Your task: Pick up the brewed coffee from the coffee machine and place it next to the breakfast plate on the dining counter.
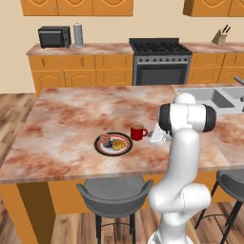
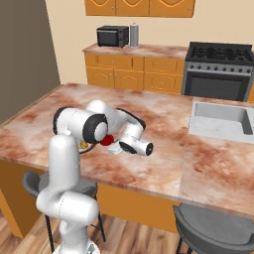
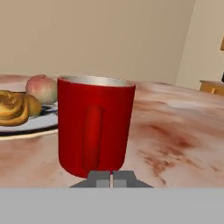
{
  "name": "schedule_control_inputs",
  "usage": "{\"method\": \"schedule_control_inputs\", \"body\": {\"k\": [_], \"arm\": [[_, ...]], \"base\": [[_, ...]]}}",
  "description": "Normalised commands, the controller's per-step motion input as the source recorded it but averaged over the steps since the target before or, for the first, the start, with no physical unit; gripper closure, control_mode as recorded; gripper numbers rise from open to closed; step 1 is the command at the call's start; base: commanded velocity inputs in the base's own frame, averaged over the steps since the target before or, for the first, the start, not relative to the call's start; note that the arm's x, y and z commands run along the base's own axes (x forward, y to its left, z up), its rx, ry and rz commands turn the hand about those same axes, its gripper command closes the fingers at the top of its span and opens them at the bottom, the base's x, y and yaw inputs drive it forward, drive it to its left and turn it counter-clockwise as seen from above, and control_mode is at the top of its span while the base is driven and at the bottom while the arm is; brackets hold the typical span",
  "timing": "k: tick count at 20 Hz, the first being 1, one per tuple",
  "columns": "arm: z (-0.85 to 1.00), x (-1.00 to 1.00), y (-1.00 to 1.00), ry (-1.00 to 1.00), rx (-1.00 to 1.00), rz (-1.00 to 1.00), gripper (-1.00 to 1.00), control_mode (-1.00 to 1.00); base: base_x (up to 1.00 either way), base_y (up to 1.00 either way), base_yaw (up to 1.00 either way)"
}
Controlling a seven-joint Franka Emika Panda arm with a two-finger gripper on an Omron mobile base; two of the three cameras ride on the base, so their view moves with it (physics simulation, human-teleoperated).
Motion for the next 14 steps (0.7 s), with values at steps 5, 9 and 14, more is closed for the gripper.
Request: {"method": "schedule_control_inputs", "body": {"k": [5, 9, 14], "arm": [[0.97, -0.89, 0.00, -0.14, -0.05, 0.00, 1.00, -1.00], [1.00, -0.86, 0.00, -0.16, -0.05, 0.01, 1.00, -1.00], [0.78, -0.73, -0.01, -0.12, -0.02, 0.00, 1.00, -1.00]], "base": [[0.00, 0.00, 0.00], [0.00, 0.00, 0.00], [0.00, 0.00, 0.00]]}}
